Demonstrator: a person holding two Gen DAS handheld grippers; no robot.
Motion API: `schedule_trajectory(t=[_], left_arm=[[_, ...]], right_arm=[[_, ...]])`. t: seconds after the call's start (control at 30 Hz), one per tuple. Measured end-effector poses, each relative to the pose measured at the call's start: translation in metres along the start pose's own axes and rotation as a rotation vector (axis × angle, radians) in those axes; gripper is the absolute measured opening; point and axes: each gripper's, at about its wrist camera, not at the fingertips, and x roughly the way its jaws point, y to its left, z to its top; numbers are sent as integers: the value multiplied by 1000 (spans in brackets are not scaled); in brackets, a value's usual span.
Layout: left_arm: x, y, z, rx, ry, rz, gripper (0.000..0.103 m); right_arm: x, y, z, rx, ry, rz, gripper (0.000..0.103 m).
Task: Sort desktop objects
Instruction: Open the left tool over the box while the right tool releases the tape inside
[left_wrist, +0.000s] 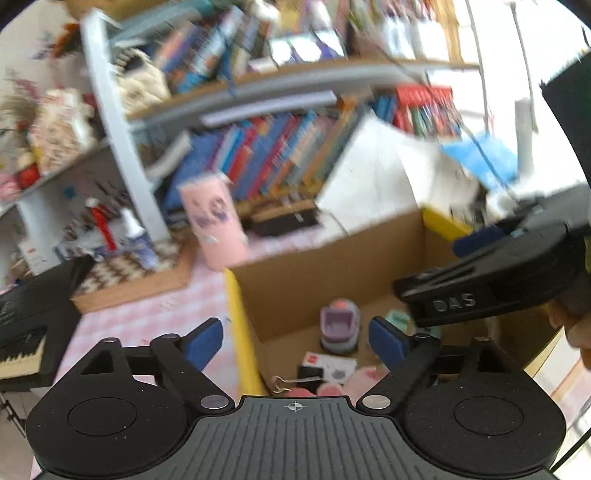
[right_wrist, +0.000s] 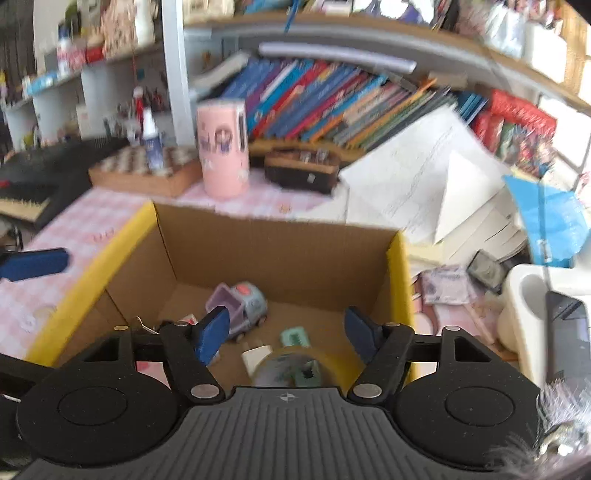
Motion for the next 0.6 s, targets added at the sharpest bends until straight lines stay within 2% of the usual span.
schedule_trajectory(t=[0.17,0.3,0.47,0.6], left_arm=[[-49,22,-8,-98,-95,80,100],[-78,46,-23,-184,-104,175,101],[-110,70,-45,-247,-116,253,102],[-128,77,-68,-267,-92,253,102]], right_arm=[[-48,-1,-6,66,-144,-42,75],[-78,10,-21,96,-210,-81,79],[-103,32,-49,98,-213,-104,79],[-118,53,-77,114,-180,-122,82]])
